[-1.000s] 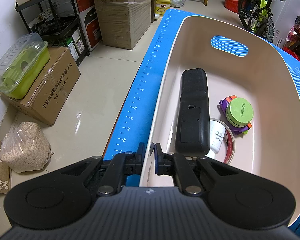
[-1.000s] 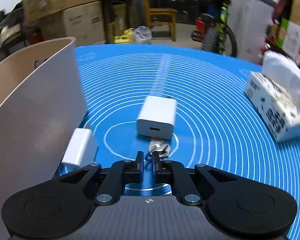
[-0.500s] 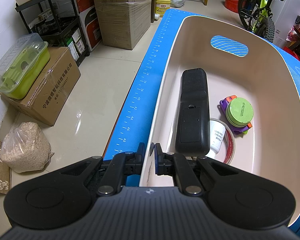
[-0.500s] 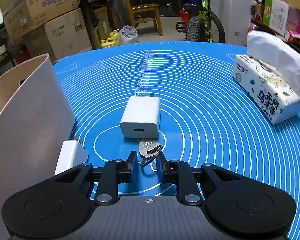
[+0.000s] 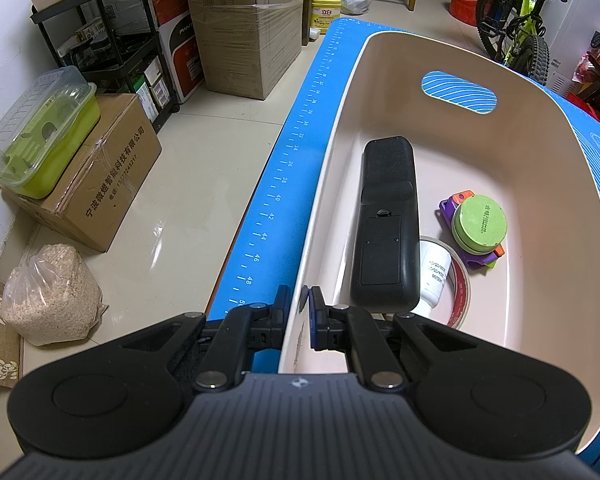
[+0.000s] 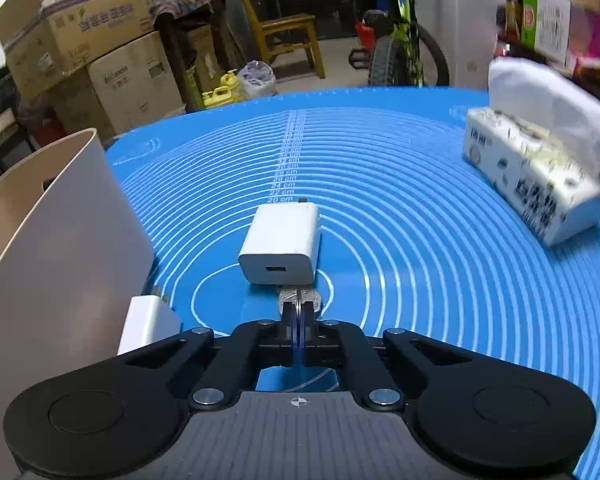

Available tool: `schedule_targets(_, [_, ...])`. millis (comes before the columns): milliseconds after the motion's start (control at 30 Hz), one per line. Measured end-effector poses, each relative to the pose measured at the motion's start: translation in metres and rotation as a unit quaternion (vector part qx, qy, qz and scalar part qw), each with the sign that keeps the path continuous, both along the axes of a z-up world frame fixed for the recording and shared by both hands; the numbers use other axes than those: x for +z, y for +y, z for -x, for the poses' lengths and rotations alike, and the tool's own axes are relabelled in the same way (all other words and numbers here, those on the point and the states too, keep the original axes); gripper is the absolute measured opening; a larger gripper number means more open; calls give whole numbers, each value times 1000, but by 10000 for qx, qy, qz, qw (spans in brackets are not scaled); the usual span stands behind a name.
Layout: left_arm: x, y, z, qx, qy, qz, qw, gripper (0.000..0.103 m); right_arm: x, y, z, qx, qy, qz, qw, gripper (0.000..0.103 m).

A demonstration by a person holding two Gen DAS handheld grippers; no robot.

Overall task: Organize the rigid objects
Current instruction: 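Close the right gripper on the keyring, then carry the keys into the bin and open the right gripper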

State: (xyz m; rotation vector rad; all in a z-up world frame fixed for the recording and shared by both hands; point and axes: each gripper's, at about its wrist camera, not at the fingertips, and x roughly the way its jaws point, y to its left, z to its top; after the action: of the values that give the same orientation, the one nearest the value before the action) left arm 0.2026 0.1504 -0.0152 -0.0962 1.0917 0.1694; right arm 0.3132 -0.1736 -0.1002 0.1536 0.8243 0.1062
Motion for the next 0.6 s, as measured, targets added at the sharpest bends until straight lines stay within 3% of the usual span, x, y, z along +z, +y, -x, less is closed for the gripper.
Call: schedule_targets(600, [1, 2, -1, 5, -20, 29, 10000, 11, 65, -4, 31, 227, -565, -23, 9981, 13])
